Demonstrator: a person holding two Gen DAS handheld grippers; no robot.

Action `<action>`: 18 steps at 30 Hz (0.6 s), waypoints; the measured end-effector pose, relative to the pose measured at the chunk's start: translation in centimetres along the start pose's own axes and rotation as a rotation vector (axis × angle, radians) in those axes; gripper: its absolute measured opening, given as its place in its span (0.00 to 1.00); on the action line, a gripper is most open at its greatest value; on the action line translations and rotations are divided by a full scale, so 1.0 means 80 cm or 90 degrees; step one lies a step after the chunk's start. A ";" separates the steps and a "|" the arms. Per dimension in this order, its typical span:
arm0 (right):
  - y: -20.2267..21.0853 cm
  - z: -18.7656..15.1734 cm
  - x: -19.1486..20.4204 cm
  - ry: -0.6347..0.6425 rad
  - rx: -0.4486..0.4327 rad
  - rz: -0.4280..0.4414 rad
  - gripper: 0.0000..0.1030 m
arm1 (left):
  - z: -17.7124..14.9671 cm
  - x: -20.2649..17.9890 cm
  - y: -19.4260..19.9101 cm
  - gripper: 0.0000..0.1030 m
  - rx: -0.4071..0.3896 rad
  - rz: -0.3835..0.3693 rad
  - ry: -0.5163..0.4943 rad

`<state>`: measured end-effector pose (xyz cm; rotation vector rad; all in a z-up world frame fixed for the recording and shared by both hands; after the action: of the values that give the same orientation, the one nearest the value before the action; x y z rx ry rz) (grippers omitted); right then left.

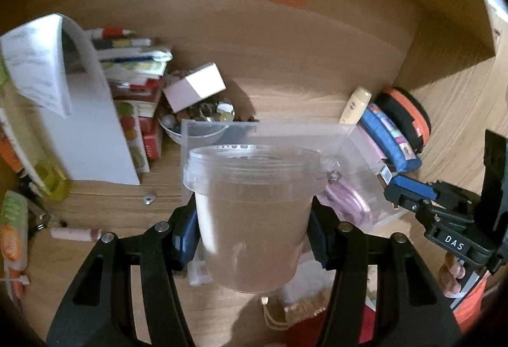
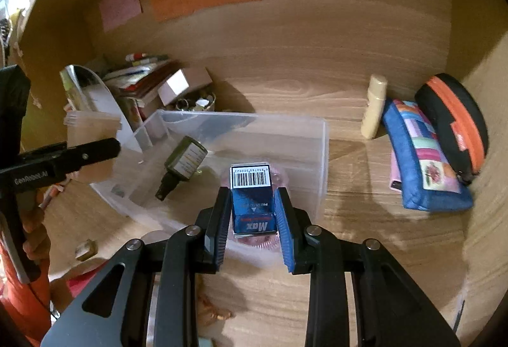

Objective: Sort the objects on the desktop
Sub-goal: 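Carry the cup and card box into the clear box and release both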

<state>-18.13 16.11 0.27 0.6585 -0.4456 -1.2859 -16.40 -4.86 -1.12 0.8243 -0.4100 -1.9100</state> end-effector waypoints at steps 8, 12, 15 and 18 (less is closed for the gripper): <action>-0.035 0.006 0.017 0.029 0.025 -0.014 0.25 | -0.006 0.009 -0.034 0.55 0.041 0.002 0.008; -0.043 0.004 0.024 0.035 0.030 -0.018 0.25 | -0.009 0.007 -0.043 0.55 0.046 0.018 -0.005; -0.049 0.003 0.026 0.036 0.035 -0.018 0.25 | -0.010 0.003 -0.047 0.55 0.049 0.025 -0.018; -0.056 0.002 0.026 0.035 0.046 -0.014 0.25 | -0.012 -0.003 -0.055 0.56 0.063 0.027 -0.030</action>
<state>-20.97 13.44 -2.72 0.7602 -0.4424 -1.2734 -18.55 -2.55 -4.36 0.8301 -0.5505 -1.8850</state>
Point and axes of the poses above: each gripper's, at about its wrist camera, not at the fingertips, and y roughly against the way its jaws point, x to its left, z to its top, the point moved 1 cm from there along -y, roughly the way its jaws point, and after that the axes turned 15 degrees about -z, right-handed, at the moved point
